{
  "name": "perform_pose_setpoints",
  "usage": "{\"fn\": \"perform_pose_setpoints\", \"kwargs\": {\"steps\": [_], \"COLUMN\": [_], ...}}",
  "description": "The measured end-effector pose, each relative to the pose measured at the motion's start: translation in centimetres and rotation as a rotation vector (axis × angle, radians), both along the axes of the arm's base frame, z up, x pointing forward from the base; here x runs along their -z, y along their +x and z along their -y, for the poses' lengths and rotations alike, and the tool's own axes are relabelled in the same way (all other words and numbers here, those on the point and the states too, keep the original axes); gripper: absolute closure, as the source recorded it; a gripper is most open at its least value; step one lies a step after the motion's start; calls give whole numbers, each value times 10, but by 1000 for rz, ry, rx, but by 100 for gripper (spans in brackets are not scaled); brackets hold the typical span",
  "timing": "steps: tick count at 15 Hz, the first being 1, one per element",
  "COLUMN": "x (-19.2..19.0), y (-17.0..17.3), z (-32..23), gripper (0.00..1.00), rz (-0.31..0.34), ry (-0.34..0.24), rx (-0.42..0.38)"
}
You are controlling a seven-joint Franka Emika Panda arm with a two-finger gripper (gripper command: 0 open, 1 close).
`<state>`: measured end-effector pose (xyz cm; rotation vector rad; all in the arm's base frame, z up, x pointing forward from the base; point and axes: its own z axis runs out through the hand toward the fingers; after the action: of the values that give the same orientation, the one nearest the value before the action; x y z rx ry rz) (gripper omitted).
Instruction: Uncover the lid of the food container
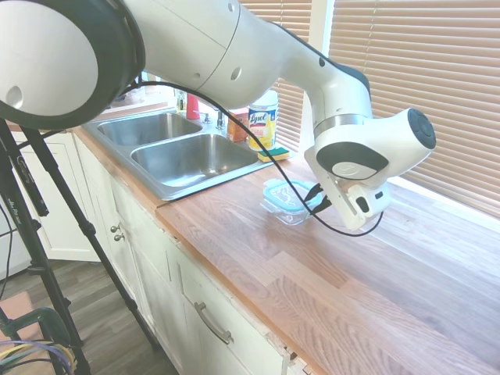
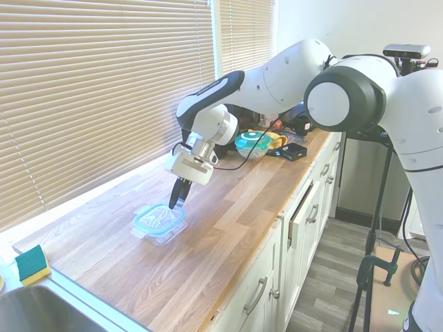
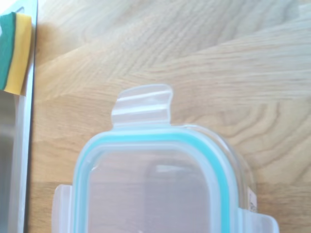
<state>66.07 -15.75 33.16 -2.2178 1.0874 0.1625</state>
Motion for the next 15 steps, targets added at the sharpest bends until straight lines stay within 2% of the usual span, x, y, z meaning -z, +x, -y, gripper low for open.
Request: {"fn": "perform_pose_setpoints", "kwargs": {"steps": [4,9,15], "x": [-16,-58,-135], "y": [6,11,-10], "z": [-17,-58,-136], "gripper": [100,100,100], "rz": [18,37,117], "ry": [-87,-270,-385], "rx": [-36,-45,-108]}}
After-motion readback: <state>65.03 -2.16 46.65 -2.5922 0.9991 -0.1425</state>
